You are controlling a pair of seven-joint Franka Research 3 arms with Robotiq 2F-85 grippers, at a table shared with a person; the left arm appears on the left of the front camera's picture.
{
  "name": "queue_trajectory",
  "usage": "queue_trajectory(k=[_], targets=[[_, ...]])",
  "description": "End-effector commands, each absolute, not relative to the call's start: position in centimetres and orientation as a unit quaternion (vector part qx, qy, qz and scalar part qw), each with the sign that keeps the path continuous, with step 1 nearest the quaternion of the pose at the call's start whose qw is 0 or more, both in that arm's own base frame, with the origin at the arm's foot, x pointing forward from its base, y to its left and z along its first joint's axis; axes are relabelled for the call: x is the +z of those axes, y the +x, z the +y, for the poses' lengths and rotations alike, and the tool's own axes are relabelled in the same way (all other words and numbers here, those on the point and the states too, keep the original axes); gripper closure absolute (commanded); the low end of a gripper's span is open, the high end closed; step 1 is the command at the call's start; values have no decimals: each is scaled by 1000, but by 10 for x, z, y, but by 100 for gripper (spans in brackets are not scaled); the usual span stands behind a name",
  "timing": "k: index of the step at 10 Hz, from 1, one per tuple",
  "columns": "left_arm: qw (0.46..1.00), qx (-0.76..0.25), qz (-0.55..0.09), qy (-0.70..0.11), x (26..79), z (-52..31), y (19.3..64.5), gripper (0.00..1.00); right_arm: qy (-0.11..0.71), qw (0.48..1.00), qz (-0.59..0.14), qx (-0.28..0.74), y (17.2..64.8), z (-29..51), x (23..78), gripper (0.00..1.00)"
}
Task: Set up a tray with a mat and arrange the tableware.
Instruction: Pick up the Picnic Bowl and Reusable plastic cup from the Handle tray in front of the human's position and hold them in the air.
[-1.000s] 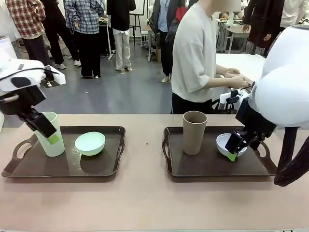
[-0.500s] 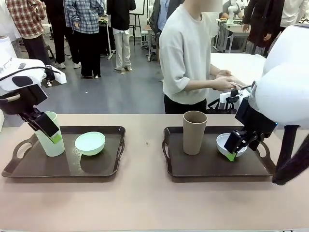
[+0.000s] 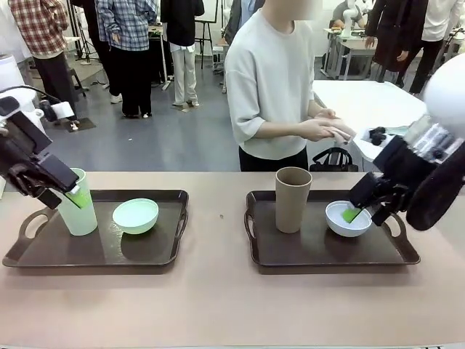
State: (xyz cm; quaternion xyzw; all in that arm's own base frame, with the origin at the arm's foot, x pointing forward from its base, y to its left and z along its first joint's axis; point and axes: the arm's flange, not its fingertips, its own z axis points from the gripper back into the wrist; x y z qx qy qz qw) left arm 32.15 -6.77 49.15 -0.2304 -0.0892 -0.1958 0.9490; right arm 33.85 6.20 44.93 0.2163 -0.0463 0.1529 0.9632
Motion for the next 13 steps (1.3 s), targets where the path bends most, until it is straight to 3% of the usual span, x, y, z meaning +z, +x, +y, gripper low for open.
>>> queue_trajectory(k=[1,9,13], targets=[[936,-158,-88,-303,488,-39,326,0,300,944,-52,128,341,25,447,0],[881,-9,-134,-453,463,119,343,0,506,853,-123,47,319,-129,439,0],[860,16,-161,-484,462,161,320,0,540,829,-142,35,300,-155,436,0]])
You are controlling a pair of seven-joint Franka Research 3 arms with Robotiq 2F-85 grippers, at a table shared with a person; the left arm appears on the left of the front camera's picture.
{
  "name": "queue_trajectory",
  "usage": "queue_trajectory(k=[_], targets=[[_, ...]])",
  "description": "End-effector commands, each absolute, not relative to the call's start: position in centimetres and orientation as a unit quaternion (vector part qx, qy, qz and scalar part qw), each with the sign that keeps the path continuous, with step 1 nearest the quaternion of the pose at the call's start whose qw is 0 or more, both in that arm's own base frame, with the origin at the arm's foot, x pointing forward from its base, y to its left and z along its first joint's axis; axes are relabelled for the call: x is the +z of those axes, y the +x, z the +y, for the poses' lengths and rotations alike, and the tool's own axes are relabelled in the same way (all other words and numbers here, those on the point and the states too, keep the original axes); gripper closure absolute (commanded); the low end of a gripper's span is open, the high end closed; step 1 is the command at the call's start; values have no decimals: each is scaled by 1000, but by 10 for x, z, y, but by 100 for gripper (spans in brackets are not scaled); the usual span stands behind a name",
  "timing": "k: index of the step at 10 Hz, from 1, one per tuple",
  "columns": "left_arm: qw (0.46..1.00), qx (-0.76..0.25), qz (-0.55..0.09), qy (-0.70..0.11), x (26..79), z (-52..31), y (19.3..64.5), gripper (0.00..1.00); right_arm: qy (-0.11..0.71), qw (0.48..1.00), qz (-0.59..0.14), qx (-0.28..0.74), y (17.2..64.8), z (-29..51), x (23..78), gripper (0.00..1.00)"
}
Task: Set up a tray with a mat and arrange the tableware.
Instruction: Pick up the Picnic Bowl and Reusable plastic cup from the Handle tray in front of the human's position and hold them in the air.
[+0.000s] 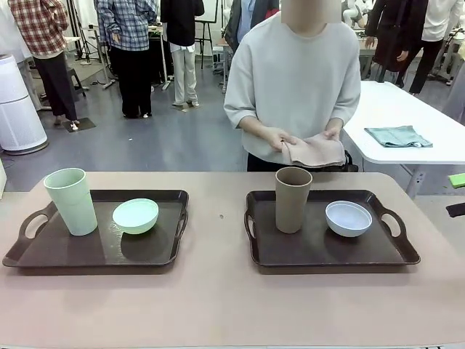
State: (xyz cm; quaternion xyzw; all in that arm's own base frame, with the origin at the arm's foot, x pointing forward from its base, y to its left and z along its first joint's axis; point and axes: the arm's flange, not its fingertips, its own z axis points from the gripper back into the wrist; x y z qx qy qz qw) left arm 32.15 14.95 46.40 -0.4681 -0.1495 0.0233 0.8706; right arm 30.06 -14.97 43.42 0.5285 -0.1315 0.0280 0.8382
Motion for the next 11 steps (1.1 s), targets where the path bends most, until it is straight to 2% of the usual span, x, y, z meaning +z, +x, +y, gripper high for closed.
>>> queue_trajectory(k=[1,4,5,11], targets=[[855,17,-162,-493,461,170,318,0,542,827,-148,32,296,-160,437,0],[856,4,-157,-492,458,179,309,0,555,814,-171,22,283,-176,438,0],[862,27,-155,-483,461,173,308,0,538,830,-147,18,285,-167,436,0],[862,27,-155,-483,461,173,308,0,538,830,-147,18,285,-167,436,0]])
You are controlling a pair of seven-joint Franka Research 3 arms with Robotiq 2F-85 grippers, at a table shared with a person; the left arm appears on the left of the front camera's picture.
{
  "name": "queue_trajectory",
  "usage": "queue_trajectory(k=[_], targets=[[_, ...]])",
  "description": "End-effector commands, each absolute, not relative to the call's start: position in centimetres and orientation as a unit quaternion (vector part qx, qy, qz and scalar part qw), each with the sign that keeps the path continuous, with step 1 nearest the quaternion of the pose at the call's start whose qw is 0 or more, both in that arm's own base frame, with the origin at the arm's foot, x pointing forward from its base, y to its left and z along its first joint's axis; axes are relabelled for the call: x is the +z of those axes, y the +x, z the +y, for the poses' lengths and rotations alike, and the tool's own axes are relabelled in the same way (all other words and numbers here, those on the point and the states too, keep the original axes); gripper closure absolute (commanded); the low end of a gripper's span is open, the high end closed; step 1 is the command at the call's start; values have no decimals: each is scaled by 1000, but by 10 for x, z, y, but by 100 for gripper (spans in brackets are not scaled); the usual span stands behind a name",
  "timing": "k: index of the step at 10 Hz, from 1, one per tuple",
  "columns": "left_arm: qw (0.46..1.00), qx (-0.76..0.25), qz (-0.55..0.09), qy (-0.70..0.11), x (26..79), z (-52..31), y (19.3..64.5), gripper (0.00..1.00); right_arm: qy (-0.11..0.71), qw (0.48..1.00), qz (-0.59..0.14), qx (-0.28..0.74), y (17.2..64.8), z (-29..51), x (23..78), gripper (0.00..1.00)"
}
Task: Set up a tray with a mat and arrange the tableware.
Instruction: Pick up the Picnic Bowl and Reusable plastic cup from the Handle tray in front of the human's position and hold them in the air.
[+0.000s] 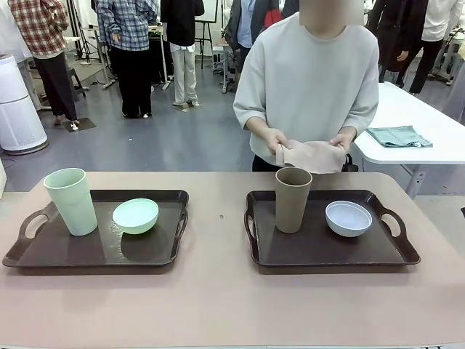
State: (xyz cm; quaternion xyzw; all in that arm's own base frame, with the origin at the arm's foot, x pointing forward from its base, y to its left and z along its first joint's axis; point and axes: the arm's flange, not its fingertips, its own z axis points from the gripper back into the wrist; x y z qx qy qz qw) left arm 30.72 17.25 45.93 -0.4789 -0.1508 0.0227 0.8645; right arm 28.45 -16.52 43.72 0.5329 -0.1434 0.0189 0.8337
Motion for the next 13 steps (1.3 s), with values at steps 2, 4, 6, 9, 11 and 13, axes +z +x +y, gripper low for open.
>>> queue_trajectory(k=[2,4,6,9,11,13], targets=[[862,27,-155,-483,461,173,308,0,538,830,-147,18,285,-167,436,0],[862,27,-155,-483,461,173,308,0,538,830,-147,18,285,-167,436,0],[862,27,-155,-483,461,173,308,0,538,830,-147,18,285,-167,436,0],[862,27,-155,-483,461,173,308,0,538,830,-147,18,285,-167,436,0],[862,27,-155,-483,461,173,308,0,538,830,-147,18,285,-167,436,0],[862,27,-155,-483,461,173,308,0,538,830,-147,18,285,-167,436,0]])
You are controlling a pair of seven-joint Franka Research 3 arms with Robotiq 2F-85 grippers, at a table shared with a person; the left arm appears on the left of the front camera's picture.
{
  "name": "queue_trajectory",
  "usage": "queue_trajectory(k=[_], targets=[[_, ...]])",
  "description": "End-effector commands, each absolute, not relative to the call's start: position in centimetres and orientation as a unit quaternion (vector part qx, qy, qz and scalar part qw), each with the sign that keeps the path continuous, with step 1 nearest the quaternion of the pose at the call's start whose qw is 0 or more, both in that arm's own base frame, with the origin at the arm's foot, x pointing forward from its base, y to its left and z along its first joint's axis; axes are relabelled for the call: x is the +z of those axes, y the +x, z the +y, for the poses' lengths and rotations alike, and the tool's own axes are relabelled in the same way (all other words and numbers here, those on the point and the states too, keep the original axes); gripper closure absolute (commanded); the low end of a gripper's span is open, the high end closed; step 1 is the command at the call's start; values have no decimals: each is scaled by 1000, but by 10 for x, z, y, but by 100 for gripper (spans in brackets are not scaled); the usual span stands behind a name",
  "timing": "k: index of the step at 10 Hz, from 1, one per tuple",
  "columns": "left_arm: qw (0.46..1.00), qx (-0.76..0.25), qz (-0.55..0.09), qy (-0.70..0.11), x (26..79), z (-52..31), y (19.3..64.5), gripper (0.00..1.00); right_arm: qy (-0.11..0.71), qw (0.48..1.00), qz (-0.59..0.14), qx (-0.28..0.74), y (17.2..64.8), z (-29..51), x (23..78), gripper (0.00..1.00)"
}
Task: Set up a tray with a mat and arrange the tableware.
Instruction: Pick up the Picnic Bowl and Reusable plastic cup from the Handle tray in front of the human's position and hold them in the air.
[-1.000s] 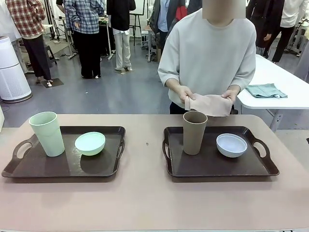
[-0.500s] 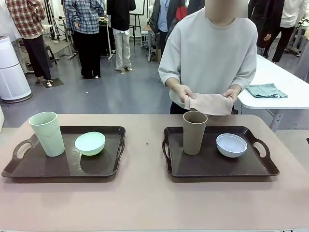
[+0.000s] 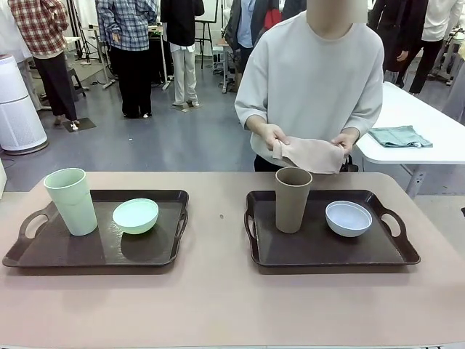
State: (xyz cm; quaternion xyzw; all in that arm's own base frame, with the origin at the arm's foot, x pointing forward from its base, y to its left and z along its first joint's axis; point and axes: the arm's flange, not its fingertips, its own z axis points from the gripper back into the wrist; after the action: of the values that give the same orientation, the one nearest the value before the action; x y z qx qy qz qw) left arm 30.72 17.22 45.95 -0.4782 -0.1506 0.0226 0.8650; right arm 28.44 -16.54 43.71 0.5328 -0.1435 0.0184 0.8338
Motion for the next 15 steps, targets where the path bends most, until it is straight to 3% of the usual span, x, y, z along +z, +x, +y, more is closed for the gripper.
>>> queue_trajectory(k=[1,12,13,15], targets=[[862,27,-155,-483,461,173,308,0,538,830,-147,18,285,-167,436,0],[862,27,-155,-483,461,173,308,0,533,834,-143,18,284,-165,437,0],[865,23,-151,-478,460,172,307,0,560,816,-143,10,287,-170,447,0],[870,-42,-207,-445,491,116,333,0,519,847,-100,58,305,-133,469,0]])
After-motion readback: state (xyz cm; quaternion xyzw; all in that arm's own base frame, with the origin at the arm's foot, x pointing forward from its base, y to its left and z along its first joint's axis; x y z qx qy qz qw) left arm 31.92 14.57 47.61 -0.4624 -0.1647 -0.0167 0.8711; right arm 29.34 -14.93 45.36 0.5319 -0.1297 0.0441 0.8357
